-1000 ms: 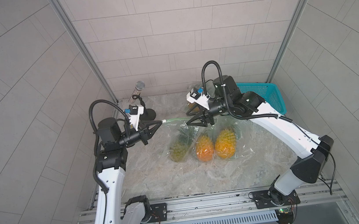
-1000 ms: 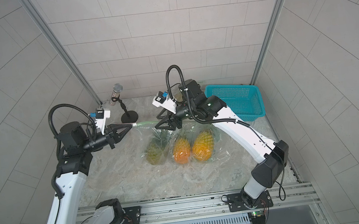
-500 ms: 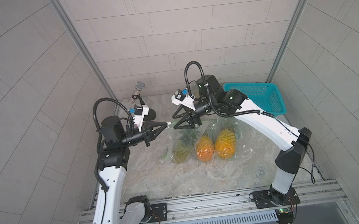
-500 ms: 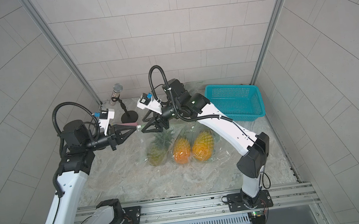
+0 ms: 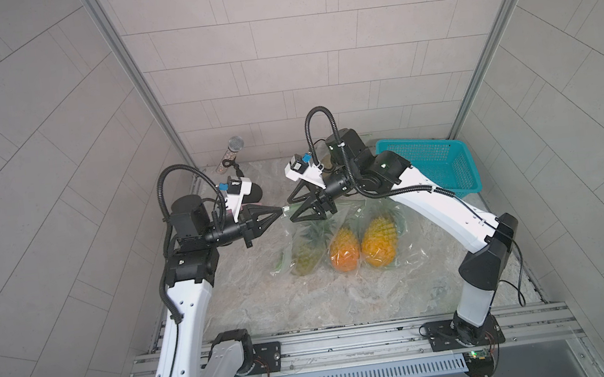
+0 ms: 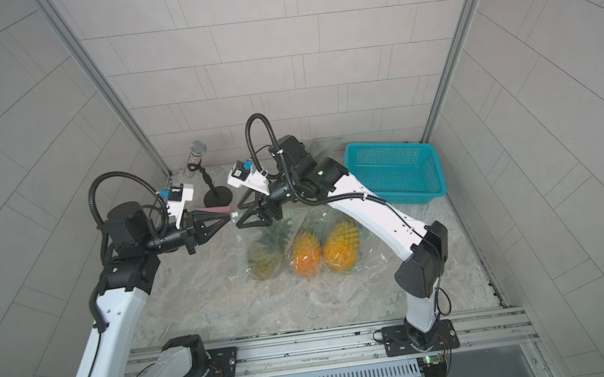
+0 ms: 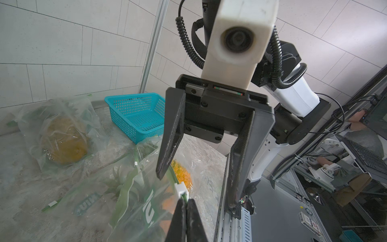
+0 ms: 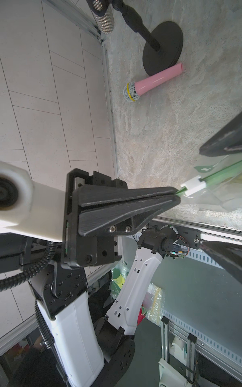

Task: Open the zip-top bag and take out the pineapple
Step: Unzip the zipper on the zipper food storage bag.

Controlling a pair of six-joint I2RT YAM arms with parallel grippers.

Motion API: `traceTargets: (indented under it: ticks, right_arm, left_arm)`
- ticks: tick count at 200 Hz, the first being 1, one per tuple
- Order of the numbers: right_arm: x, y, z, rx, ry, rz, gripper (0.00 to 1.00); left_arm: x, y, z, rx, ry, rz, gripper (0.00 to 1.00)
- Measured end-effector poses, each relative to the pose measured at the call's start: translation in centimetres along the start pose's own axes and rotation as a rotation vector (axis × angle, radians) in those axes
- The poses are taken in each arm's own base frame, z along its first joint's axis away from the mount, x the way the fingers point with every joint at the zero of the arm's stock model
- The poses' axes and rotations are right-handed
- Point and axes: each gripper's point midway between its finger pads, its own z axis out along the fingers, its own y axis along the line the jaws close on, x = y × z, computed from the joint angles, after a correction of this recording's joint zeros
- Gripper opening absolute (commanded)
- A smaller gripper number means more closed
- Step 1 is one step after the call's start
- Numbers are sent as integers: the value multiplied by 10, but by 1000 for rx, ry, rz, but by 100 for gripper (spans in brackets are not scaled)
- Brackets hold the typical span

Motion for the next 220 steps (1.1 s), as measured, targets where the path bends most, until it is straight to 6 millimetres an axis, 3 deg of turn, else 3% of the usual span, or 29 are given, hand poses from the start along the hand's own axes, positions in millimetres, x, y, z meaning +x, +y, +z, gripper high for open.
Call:
traceTargets:
  ticks: [45,92,130,220]
  right_arm:
    - [-2,-11,10,-1,-8,-6,63]
    - [6,-16,17,-12,13,22,33]
    - [6,-13,18,-20,16,17,28]
    - [6,-9,18,-43,14,34,0]
  left_arm:
    - [0,-1,0,8,1,0,0]
    - [0,-1,0,7,1,0,0]
    - [0,0,0,1,0,6,0]
    - [1,7,-4,-109,35,66,0]
